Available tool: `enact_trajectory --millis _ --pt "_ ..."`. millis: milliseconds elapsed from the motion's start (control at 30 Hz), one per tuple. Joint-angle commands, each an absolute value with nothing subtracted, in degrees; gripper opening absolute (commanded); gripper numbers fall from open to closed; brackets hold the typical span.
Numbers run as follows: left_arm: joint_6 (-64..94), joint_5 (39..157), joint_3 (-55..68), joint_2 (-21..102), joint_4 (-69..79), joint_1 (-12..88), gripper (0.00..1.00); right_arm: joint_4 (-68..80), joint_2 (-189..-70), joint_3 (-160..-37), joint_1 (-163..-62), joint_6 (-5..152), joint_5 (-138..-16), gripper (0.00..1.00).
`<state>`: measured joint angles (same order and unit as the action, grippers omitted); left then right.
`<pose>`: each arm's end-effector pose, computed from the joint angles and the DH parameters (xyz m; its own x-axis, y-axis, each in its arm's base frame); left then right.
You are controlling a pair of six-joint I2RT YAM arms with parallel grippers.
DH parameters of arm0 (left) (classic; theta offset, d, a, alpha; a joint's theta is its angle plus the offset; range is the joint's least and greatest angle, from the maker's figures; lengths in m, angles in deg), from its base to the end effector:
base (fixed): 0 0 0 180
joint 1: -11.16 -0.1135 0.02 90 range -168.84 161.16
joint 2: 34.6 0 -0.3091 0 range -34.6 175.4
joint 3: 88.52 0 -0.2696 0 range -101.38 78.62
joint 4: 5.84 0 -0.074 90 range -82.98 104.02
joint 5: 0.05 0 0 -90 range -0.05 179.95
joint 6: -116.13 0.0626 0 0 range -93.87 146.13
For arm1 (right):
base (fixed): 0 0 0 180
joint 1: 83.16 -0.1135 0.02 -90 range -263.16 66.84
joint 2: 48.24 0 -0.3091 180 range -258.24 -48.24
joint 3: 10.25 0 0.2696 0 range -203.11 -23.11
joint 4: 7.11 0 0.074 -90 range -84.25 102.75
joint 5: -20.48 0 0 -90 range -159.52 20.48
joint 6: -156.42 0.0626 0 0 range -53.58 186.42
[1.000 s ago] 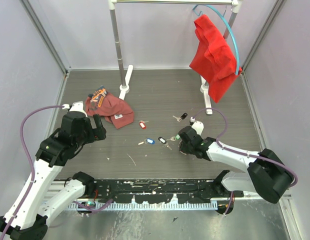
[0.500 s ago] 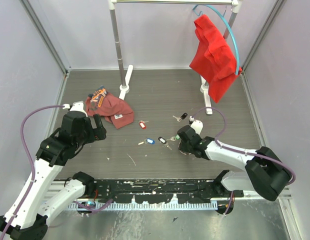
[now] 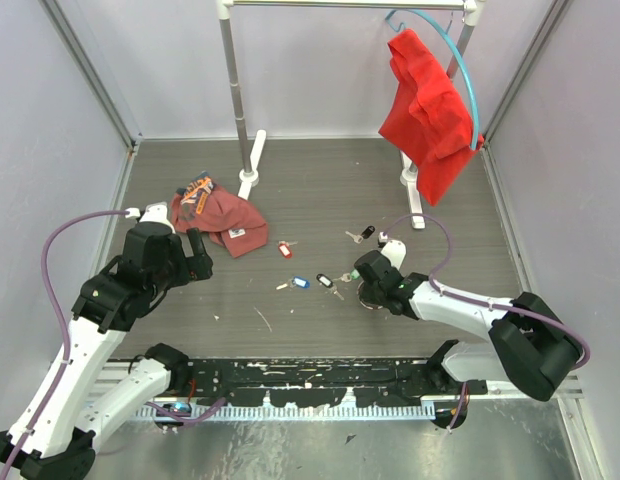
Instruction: Put the keys on the keyring
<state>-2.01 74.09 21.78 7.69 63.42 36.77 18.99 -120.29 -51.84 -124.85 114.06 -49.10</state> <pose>0.1252 -0.0410 0.3561 -0.6400 -0.1963 -0.7428 -0.0790 0.9785 -0.1905 0.1865 0.1368 0.1602 -0.7743 0.2377 -0.5864 0.1372 0.9678 0.2110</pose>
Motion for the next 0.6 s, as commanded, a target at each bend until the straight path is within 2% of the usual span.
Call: enact_trajectory --millis 0,133,267,567 --pt "-1.3 74.8 22.6 7.8 61.7 36.8 0.98 19.2 -121.0 -52.7 -124.5 113.5 -47.1 0.16" --pt "-1.3 74.8 22.7 7.8 61.7 36.8 0.98 19.3 -120.6 -52.8 -124.6 113.1 -47.0 0.11" --pt "-1.3 74.8 22.6 7.8 61.7 36.9 0.98 20.8 -119.2 -53.5 -124.6 112.0 -46.7 0.01" --pt "-0.9 75.7 22.8 5.8 60.9 36.8 0.98 31.3 -112.8 -59.0 -124.5 102.3 -46.8 0.01"
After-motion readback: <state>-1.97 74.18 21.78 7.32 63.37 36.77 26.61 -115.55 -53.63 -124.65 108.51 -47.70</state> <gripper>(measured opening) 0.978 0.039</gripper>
